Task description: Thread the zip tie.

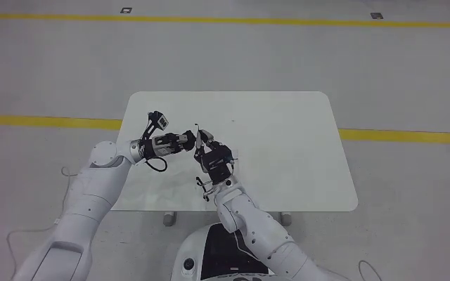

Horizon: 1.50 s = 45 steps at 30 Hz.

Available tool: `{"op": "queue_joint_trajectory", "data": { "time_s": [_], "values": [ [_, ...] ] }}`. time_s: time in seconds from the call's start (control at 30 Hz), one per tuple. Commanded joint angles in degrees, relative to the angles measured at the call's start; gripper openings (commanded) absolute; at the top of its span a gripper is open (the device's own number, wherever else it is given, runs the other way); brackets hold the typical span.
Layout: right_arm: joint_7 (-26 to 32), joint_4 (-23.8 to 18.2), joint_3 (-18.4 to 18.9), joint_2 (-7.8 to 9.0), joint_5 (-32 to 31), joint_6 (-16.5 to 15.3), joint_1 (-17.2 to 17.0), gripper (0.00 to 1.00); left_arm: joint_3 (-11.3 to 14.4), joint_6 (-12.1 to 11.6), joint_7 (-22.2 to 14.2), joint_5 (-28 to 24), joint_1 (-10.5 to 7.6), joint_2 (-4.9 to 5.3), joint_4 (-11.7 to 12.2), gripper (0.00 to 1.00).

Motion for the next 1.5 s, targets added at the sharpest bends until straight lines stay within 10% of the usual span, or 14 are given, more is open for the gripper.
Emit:
{"op": "queue_joint_trajectory", "data": {
  "time_s": [0.0, 1.47],
  "values": [
    [0.12, 0.07, 0.03, -0.05, 0.02, -0.03, 0.02, 0.00, 0.00, 0.00, 0.00, 0.00, 0.00, 0.00, 0.00, 0.00],
    [1.09, 0.51, 0.97, -0.87, -1.45, 0.89, -0.74, 0.00, 0.00, 0.00, 0.00, 0.00, 0.00, 0.00, 0.00, 0.00]
  ]
}}
